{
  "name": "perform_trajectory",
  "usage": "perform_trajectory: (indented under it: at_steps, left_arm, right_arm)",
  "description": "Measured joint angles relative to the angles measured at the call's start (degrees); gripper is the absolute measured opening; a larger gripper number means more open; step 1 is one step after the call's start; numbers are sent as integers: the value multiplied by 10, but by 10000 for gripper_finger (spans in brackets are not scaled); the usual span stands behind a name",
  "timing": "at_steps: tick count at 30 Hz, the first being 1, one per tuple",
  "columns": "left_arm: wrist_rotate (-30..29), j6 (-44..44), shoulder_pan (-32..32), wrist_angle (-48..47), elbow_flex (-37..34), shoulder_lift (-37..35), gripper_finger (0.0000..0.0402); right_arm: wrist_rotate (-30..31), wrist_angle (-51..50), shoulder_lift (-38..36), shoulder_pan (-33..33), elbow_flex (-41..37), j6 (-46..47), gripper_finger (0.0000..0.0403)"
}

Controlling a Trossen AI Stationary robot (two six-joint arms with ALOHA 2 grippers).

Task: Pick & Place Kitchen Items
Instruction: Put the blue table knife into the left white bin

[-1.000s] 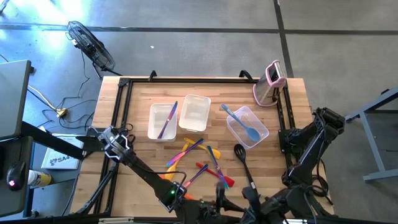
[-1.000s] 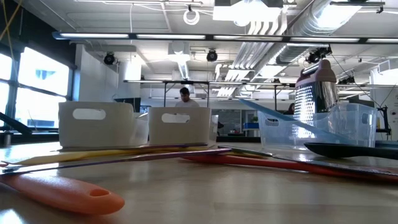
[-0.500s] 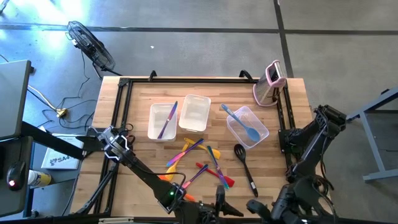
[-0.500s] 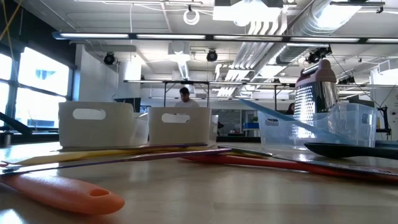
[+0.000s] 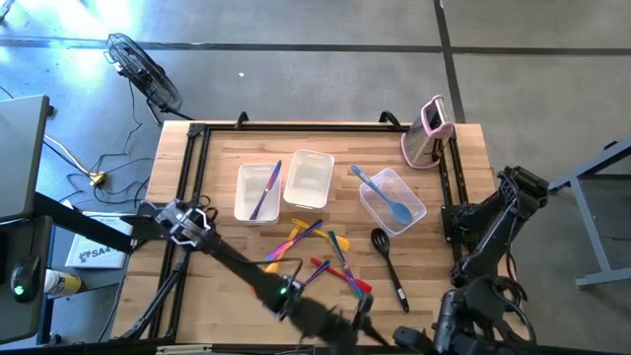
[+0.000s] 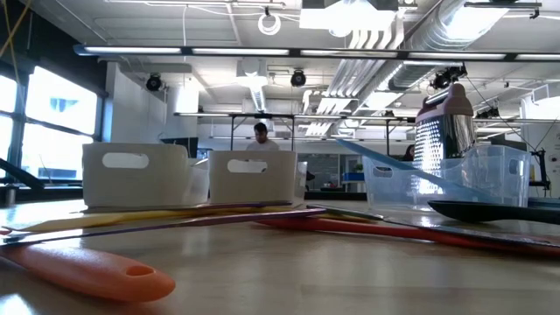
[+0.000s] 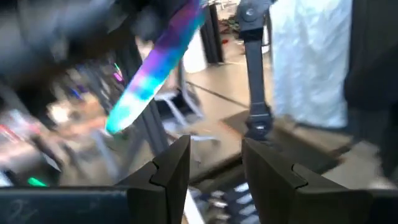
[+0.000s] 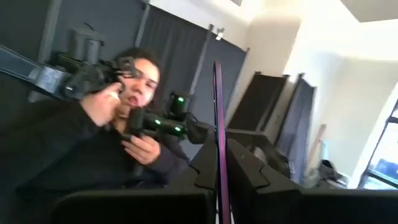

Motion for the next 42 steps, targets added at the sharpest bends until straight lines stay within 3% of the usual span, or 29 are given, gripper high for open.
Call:
perform_trajectory:
  at_steps: [3, 6, 9, 13, 17, 24, 29, 36, 39, 42]
  left_arm:
    - [74, -101, 30, -15, 0, 0, 141]
    - [184, -168, 60, 10, 0, 0, 141]
    - [294, -209, 84, 28, 0, 0, 141]
    - [375, -236, 105, 46, 0, 0, 141]
    - [411, -222, 119, 27, 0, 0, 141]
    - [402, -188, 145, -35, 0, 0, 141]
    - [404, -107, 152, -39, 0, 0, 141]
    - [581, -78, 190, 38, 1, 0, 141]
    - [594, -81, 215, 51, 1, 0, 141]
    - [571, -95, 231, 56, 1, -1, 141]
  right_arm:
    - [-14, 0, 0, 0, 0, 7, 5]
    - [-40, -1, 0, 1, 0, 9, 5]
    - [-65, -2, 0, -1, 0, 19, 5]
    - [-86, -11, 1, -9, 0, 24, 5]
    - [-109, -9, 1, -17, 0, 35, 5]
    - [-125, -10, 1, -26, 24, 37, 5]
    - [-122, -53, 3, -27, 66, 17, 5]
    - [-174, -70, 3, -56, 85, 17, 5]
    - [-191, -71, 3, -67, 85, 11, 5]
    - [-195, -77, 3, -75, 85, 6, 5]
